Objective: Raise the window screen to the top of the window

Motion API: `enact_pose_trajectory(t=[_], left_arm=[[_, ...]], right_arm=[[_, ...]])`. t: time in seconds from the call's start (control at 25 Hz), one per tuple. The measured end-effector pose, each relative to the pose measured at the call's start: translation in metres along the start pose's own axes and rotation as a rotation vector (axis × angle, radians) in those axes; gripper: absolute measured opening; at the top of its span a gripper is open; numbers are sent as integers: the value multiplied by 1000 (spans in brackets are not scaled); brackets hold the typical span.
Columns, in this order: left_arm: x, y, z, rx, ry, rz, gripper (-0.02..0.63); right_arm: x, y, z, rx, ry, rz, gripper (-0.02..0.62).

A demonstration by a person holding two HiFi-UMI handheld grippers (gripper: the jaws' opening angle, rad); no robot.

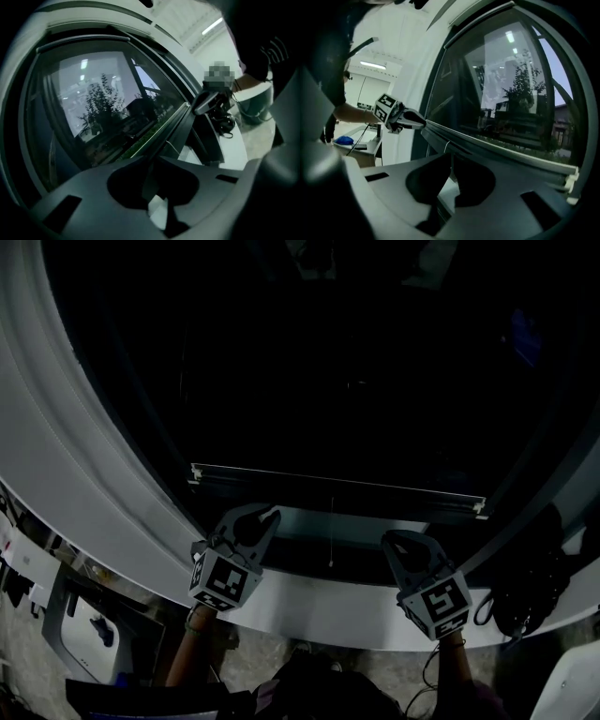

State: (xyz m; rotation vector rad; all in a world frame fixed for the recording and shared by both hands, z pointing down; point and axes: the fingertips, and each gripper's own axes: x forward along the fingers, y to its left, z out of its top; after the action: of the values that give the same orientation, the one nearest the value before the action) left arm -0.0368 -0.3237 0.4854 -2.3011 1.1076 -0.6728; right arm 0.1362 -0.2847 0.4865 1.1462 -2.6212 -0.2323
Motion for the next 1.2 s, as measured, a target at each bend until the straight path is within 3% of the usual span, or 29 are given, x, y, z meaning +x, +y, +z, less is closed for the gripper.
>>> enact_pose_trajectory(t=[0.2,0.32,0.4,0.76,1.2], left_arm=[[16,10,-8,236,78,-117,28],[25,14,-25,415,180,-170,34],[30,20,-36,478,245,-189,50],[43,32,-52,501,350,-295,52],[45,28,-54,456,390,-365,40]], right_arm=[[20,0,13,-180,73,38,11],[33,-3,16,-288,146,45,22],[40,-10,18,-353,201,30,51],[67,-18,1,-574,405,35,58],[88,-21,-14,-662,545,61,55]])
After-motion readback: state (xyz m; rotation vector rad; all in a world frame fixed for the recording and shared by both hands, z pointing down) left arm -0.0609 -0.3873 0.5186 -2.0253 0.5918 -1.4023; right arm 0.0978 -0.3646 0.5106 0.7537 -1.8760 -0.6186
